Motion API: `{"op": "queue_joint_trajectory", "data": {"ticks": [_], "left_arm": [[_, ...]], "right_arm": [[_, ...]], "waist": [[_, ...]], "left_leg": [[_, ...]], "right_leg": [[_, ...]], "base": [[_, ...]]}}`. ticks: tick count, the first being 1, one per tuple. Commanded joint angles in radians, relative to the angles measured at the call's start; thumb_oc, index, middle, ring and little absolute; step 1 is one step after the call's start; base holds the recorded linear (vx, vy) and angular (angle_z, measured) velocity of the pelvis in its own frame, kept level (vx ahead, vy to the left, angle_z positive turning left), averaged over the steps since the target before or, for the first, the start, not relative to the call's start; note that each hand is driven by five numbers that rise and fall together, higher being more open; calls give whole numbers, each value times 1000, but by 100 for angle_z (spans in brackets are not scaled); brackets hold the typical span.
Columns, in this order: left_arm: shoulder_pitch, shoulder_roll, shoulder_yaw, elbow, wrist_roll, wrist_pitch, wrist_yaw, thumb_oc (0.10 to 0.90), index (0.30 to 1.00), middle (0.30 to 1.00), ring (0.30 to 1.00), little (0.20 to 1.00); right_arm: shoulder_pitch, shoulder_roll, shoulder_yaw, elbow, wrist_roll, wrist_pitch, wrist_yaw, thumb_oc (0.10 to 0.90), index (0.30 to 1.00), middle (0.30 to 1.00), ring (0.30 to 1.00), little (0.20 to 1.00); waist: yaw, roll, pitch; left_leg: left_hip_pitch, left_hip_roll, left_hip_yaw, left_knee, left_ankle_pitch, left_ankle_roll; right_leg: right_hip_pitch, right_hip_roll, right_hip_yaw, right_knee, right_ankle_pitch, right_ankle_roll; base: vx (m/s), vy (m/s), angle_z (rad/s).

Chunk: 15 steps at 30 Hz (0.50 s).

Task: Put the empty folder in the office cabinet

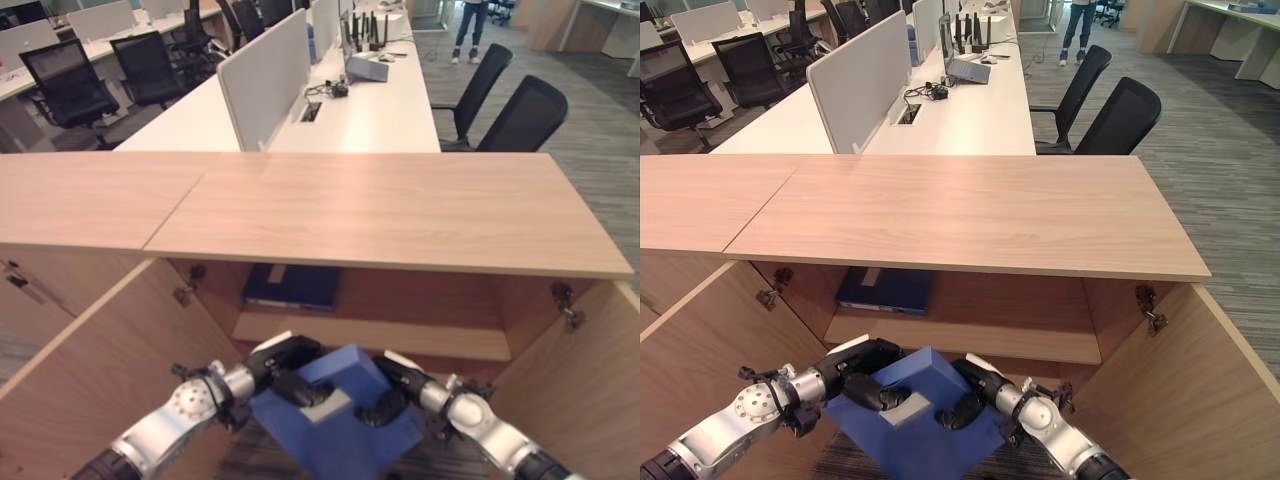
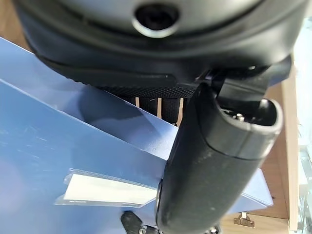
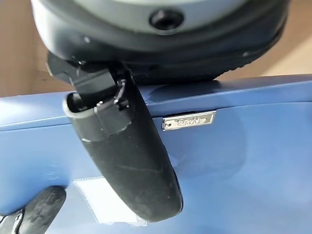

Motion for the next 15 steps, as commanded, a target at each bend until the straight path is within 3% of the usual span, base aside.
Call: {"op": "queue_joint_trajectory", "data": {"ticks": [1, 5, 9, 10, 15], "left_arm": [[-124, -146, 96, -171, -260, -191, -68, 800, 900, 900, 900, 900], [-69, -149, 146, -132, -221, -192, -61, 800, 900, 900, 900, 900], [66, -186, 262, -10, -170, -162, -26, 800, 900, 900, 900, 900], [144, -211, 333, 36, -160, -142, 4, 800, 900, 900, 900, 900], [232, -288, 420, 152, -97, -115, 55, 800, 900, 900, 900, 900]], "right_arm": [[-43, 83, 10, 15, 64, -50, 0, 400, 300, 300, 300, 300], [-4, 69, -18, 48, 38, -45, 8, 400, 300, 300, 300, 300], [40, 8, -92, 100, -121, -35, -18, 400, 300, 300, 300, 300], [55, -34, -134, 108, -205, -24, -31, 400, 300, 300, 300, 300], [100, -56, -239, 168, -217, 8, -54, 400, 300, 300, 300, 300]], "waist": [[10, -47, -60], [10, -48, -58], [13, -44, -57], [14, -42, -53], [11, -38, -52]], "left_leg": [[-9, 17, -19, -5, -101, -41], [-10, 17, -22, -5, -100, -41], [-13, 15, -27, -5, -99, -39], [-16, 14, -29, -5, -97, -37], [-22, 13, -34, -5, -95, -33]], "right_leg": [[59, -78, -14, 7, -83, 88], [60, -80, -18, 7, -82, 88], [56, -79, -24, 7, -85, 90], [53, -79, -25, 7, -85, 90], [49, -80, -28, 7, -87, 91]], "base": [[0, 0, 0], [8, 1, 4], [9, 3, -3], [0, 0, 0], [2, 4, 2]]}}
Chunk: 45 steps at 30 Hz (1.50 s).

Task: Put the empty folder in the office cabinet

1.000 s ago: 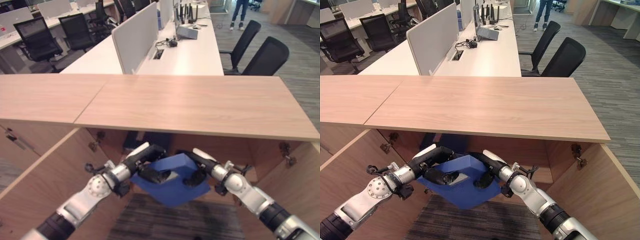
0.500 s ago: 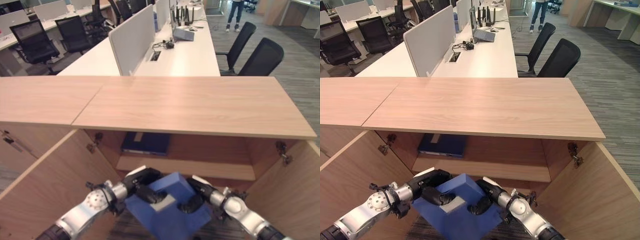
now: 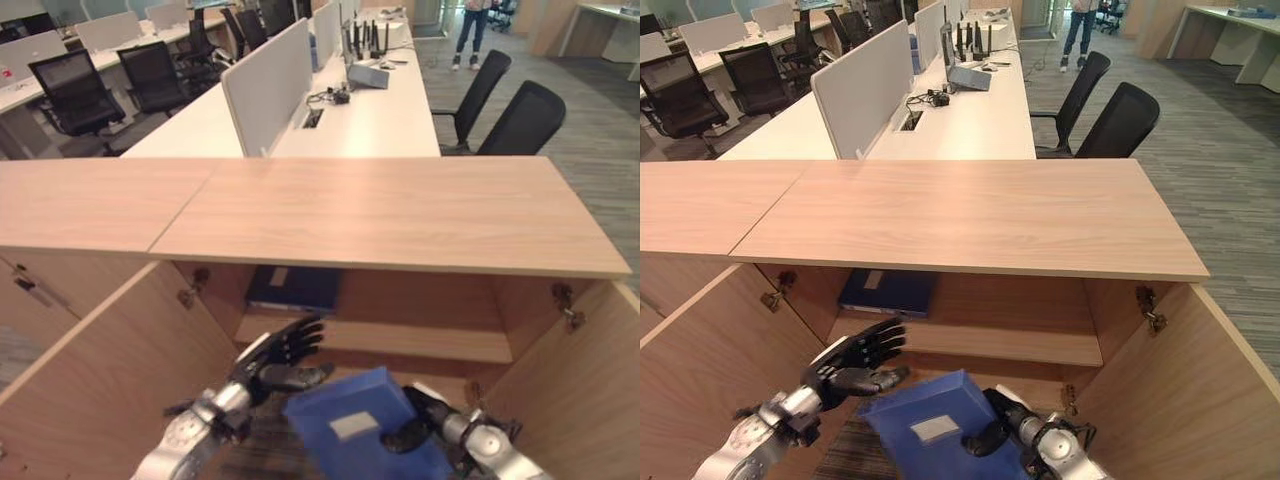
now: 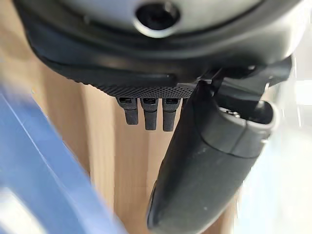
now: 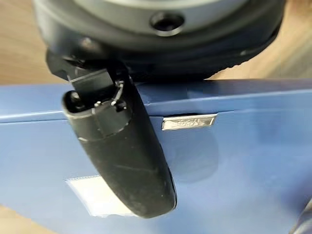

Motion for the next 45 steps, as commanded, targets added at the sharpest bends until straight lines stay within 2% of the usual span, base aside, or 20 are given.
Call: {"op": "queue_joint_trajectory", "data": {"ticks": [1, 2, 4, 5, 6, 7, 8, 11, 12, 13, 16, 19, 22, 23, 27, 28, 30, 34, 41, 45], "left_arm": [[-39, 20, 17, -3, 68, -32, 28, 800, 900, 900, 900, 900], [-40, 20, 17, -3, 68, -32, 28, 800, 900, 900, 900, 900], [-41, -69, 43, 153, 93, 5, 88, 800, 900, 900, 900, 900], [-41, -69, 43, 153, 93, 5, 88, 800, 900, 900, 900, 900], [-60, -147, 56, 286, 55, 23, 122, 800, 900, 900, 900, 900], [-74, -187, 68, 365, 20, 34, 127, 800, 900, 900, 900, 900], [-123, -263, 93, 583, -44, 55, 140, 800, 900, 900, 900, 900], [-180, -326, 153, 874, -28, 60, 159, 800, 900, 900, 900, 900], [-204, -338, 193, 1072, 51, 70, 161, 800, 900, 900, 900, 900], [-206, -338, 193, 1073, 52, 69, 161, 800, 900, 900, 900, 900], [-205, -334, 272, 1255, 148, 94, 185, 800, 900, 900, 900, 900], [-180, -332, 343, 1325, 159, 107, 218, 800, 900, 900, 900, 900], [-153, -322, 350, 1335, 193, 112, 236, 800, 900, 900, 900, 900], [-154, -322, 350, 1335, 193, 112, 236, 800, 900, 900, 900, 900], [-178, -291, 341, 1325, 219, 102, 274, 800, 900, 900, 900, 900], [-189, -283, 325, 1305, 217, 93, 285, 800, 900, 900, 900, 900], [-205, -270, 312, 1291, 214, 82, 291, 800, 900, 900, 900, 900], [-228, -247, 279, 1274, 205, 61, 304, 800, 900, 900, 900, 900], [-248, -220, 227, 1255, 186, 36, 296, 800, 900, 900, 900, 900], [-268, -199, 202, 1237, 184, 23, 303, 800, 900, 900, 900, 900]], "right_arm": [[-31, -24, -40, 62, 28, -4, -16, 400, 300, 300, 300, 300], [-31, -24, -40, 62, 28, -4, -16, 400, 300, 300, 300, 300], [-29, 29, -123, 131, 147, 30, -55, 400, 300, 300, 300, 300], [-29, 29, -123, 131, 147, 30, -55, 400, 300, 300, 300, 300], [-43, 87, -187, 178, 307, 34, -97, 400, 300, 300, 300, 300], [-45, 113, -218, 188, 392, 38, -111, 400, 300, 300, 300, 300], [-54, 163, -254, 217, 549, 36, -117, 400, 300, 300, 300, 300], [-73, 243, -326, 234, 835, 0, -126, 400, 300, 300, 300, 300], [-97, 282, -372, 248, 1004, -15, -124, 400, 300, 300, 300, 300], [-98, 282, -372, 248, 1005, -15, -123, 400, 300, 300, 300, 300], [-134, 339, -429, 239, 1214, -34, -134, 400, 300, 300, 300, 300], [-174, 372, -475, 195, 1346, -64, -154, 400, 300, 300, 300, 300], [-264, 390, -524, 134, 1456, -142, -165, 400, 300, 300, 300, 300], [-265, 390, -525, 134, 1457, -143, -165, 400, 300, 300, 300, 300], [-331, 406, -550, 70, 1509, -225, -175, 400, 300, 300, 300, 300], [-389, 389, -552, 66, 1508, -268, -206, 400, 300, 300, 300, 300], [-456, 360, -565, 100, 1506, -286, -231, 400, 300, 300, 300, 300], [-614, 288, -567, 169, 1489, -298, -273, 400, 300, 300, 300, 300], [-898, 145, -564, 336, 1481, -315, -335, 400, 300, 300, 300, 300], [-1029, 93, -552, 388, 1474, -333, -372, 400, 300, 300, 300, 300]], "waist": [[7, -54, -27], [7, -54, -27], [3, -51, -27], [3, -51, -27], [0, -50, -27], [-2, -49, -24], [-5, -50, -25], [-10, -50, -27], [-14, -49, -28], [-14, -50, -29], [-15, -46, -35], [-7, -43, -38], [8, -36, -30], [9, -36, -30], [16, -29, -21], [21, -23, -6], [29, -17, 4], [44, -8, 43], [93, 0, 119], [113, 1, 163]], "left_leg": [[-21, 13, -29, -3, -91, -35], [-21, 13, -29, -3, -91, -35], [-26, 12, -30, -3, -88, -32], [-27, 12, -30, -3, -88, -32], [-30, 10, -30, -3, -86, -31], [-28, 10, -29, -3, -87, -31], [-31, 11, -25, -3, -86, -32], [-24, 11, -22, -3, -91, -35], [-17, 14, -18, -3, -96, -39], [-20, 14, -18, -3, -95, -38], [-13, 17, -9, -3, -101, -44], [-26, 18, -6, -3, -96, -47], [-60, 18, -8, -3, -86, -47], [-62, 18, -8, -3, -85, -47], [-114, 17, -14, -3, -73, -48], [-155, 13, -18, -3, -62, -47], [-202, 7, -24, -3, -49, -46], [-276, -3, -31, -3, -32, -38], [-388, 5, -15, -2, 13, -28], [-506, -3, -21, 103, -10, -25]], "right_leg": [[49, -78, -26, 7, -84, 89], [49, -78, -26, 7, -84, 89], [43, -77, -24, 7, -84, 87], [43, -77, -24, 7, -84, 87], [39, -76, -23, 7, -83, 85], [40, -75, -21, 7, -83, 84], [36, -73, -18, 7, -80, 81], [39, -69, -10, 7, -83, 77], [42, -67, -5, 7, -86, 75], [39, -68, -5, 7, -85, 75], [39, -65, 3, 7, -89, 75], [25, -66, 5, 7, -86, 74], [-8, -64, 7, 7, -80, 72], [-10, -64, 7, 7, -80, 72], [-60, -65, 4, 7, -72, 74], [-101, -66, 5, 7, -63, 74], [-146, -69, 3, 7, -53, 74], [-227, -79, 13, 21, -36, 69], [-387, -91, 43, 129, -63, 62], [-493, -98, 55, 214, -88, 53]], "base": [[6, 13, 5], [0, 0, 0], [0, 0, 0], [0, 0, 0], [2, 11, -6], [0, 0, 0], [26, 5, -3], [48, 3, -2], [52, 5, -2], [59, 5, -1], [67, 9, -2], [55, 9, -5], [20, 6, -10], [7, 2, -3], [-19, 1, 1], [-76, 8, 4], [-73, 13, 4], [-51, 20, 3], [-16, 6, -7], [-42, -18, -3]]}}
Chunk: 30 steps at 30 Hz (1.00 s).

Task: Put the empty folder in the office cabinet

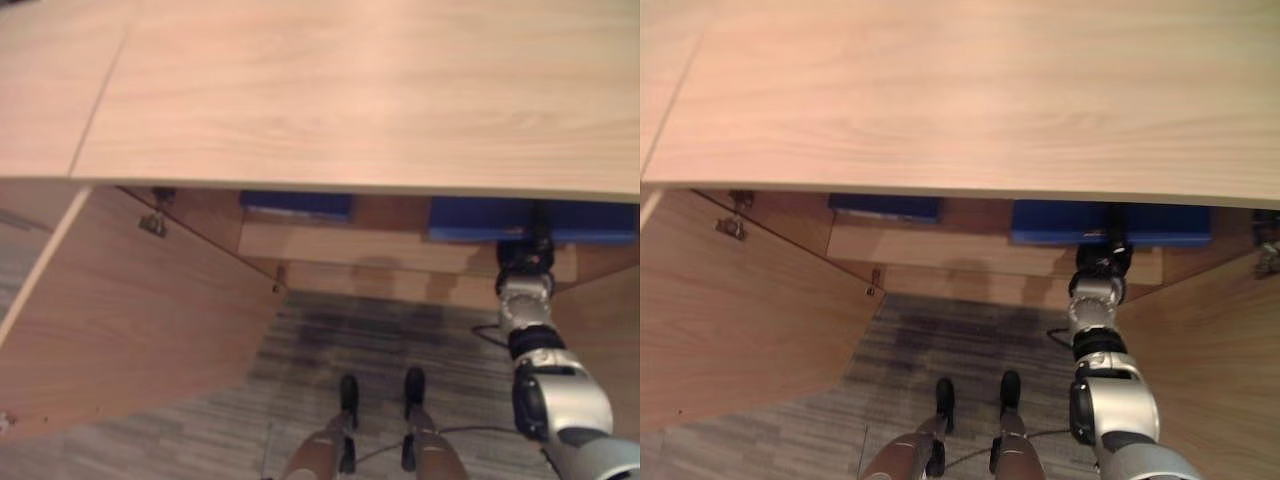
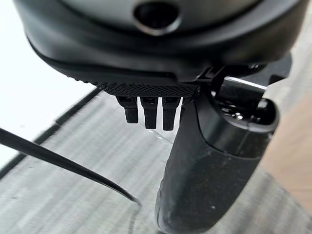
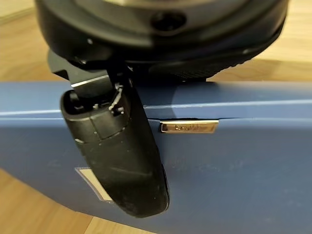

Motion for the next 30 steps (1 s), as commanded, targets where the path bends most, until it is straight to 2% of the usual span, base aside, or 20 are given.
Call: {"op": "queue_joint_trajectory", "data": {"ticks": [1, 7, 15, 16, 21, 24, 25, 27, 30], "left_arm": [[-1, 134, -36, 59, -2, -16, 43, 800, 900, 900, 900, 900], [-9, 153, -65, 44, 30, -27, 62, 800, 900, 900, 900, 900], [4, 174, -111, 2, 50, -49, 71, 800, 900, 900, 900, 900], [6, 175, -115, 2, 54, -50, 71, 800, 900, 900, 900, 900], [8, 181, -124, -4, 54, -53, 65, 800, 900, 900, 900, 900], [7, 187, -127, -7, 57, -55, 64, 800, 900, 900, 900, 900], [0, 190, -125, -6, 57, -53, 61, 800, 900, 900, 900, 900], [-5, 190, -128, -7, 56, -53, 58, 800, 900, 900, 900, 900], [-16, 188, -133, -6, 55, -51, 57, 800, 900, 900, 900, 900]], "right_arm": [[-125, -22, 27, -58, -26, -76, 19, 400, 300, 300, 300, 300], [-242, -70, 11, -71, -25, -156, -43, 400, 300, 300, 300, 300], [-328, -138, 12, -103, -9, -219, -61, 400, 300, 300, 300, 300], [-331, -140, 12, -98, -9, -215, -60, 800, 900, 900, 900, 900], [-347, -156, 30, -87, -6, -207, -50, 800, 900, 900, 900, 900], [-349, -164, 63, -53, -21, -173, -51, 800, 900, 900, 900, 900], [-345, -170, 86, -2, -37, -128, -59, 800, 900, 900, 900, 900], [-347, -168, 103, 36, -55, -89, -67, 800, 900, 900, 900, 900], [-348, -151, 114, 69, -65, -58, -73, 800, 900, 900, 900, 900]], "waist": [[9, -56, -37], [30, -40, -39], [49, -6, -37], [50, -4, -37], [55, 8, -33], [57, 10, -28], [56, 8, -21], [53, 6, -16], [50, 4, -7]], "left_leg": [[-68, 6, -57, 95, -98, -30], [-181, -15, -74, 200, -132, -29], [-193, -31, -100, 191, -134, -31], [-193, -32, -103, 190, -134, -31], [-189, -36, -108, 184, -130, -33], [-178, -35, -109, 168, -122, -36], [-170, -34, -108, 152, -114, -37], [-165, -33, -108, 144, -111, -38], [-158, -30, -104, 136, -107, -37]], "right_leg": [[-34, -87, 20, 199, -186, 73], [-158, -107, 26, 335, -233, 65], [-189, -114, 23, 375, -257, 67], [-189, -115, 22, 376, -258, 67], [-192, -118, 20, 386, -260, 69], [-182, -118, 20, 376, -258, 69], [-178, -115, 21, 369, -253, 68], [-177, -111, 22, 364, -249, 67], [-176, -107, 27, 359, -244, 66]], "base": [[-33, -29, -4], [-2, -2, 13], [-16, -3, 12], [-24, -1, 5], [-16, 11, 5], [-10, 7, 3], [0, 0, 0], [-16, -7, 1], [-11, -2, 0]]}}
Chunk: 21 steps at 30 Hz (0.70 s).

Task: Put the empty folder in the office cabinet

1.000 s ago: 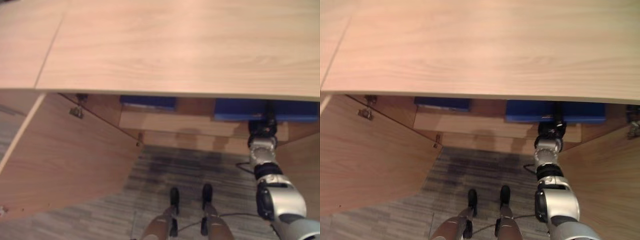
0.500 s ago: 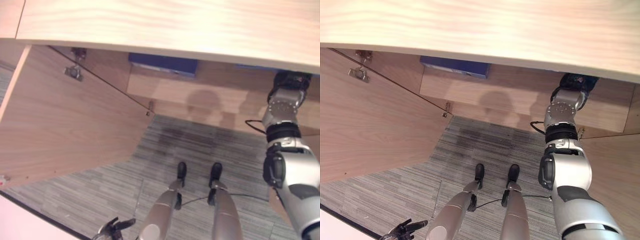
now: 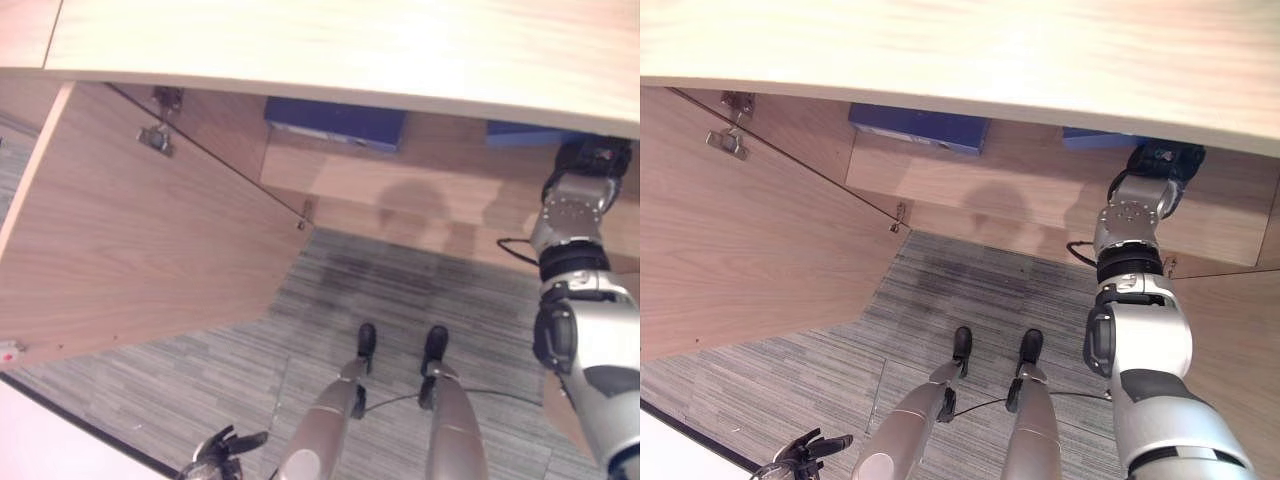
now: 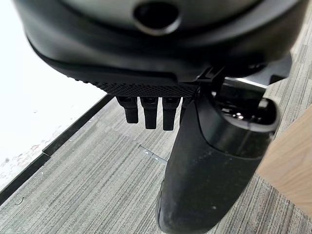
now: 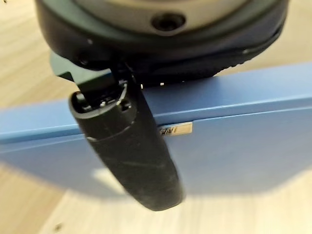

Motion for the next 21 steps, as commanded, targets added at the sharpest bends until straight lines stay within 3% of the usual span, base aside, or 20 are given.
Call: {"op": "queue_joint_trajectory", "data": {"ticks": [1, 12, 17, 21], "left_arm": [[67, 125, -37, 72, 14, 9, 37, 800, 900, 900, 900, 900], [40, 115, -40, 73, 31, 14, 47, 800, 900, 900, 900, 900], [36, 108, -26, 73, 38, 17, 50, 800, 900, 900, 900, 900], [39, 98, -6, 53, 34, 11, 53, 800, 900, 900, 900, 900]], "right_arm": [[-50, -49, 78, -21, -96, 18, 40, 800, 900, 900, 900, 900], [23, 25, 71, -2, -116, 40, 24, 800, 900, 900, 900, 900], [91, 76, 61, -82, -109, 22, 47, 800, 900, 900, 900, 900], [169, 139, 44, -258, -49, -26, 153, 800, 900, 900, 900, 900]], "waist": [[-7, -15, -77], [-21, -11, -49], [-25, -15, -42], [-27, -11, -32]], "left_leg": [[12, 27, -45, -5, -89, -45], [24, 31, -32, -30, -75, -43], [35, 33, -26, -37, -75, -43], [49, 34, -26, -44, -75, -43]], "right_leg": [[105, -21, 41, -73, -62, 72], [102, -12, 52, -86, -43, 72], [109, -12, 52, -93, -39, 75], [124, -15, 49, -99, -37, 80]], "base": [[0, 0, 0], [-7, 2, -2], [-5, -3, -7], [-2, 0, -1]]}}
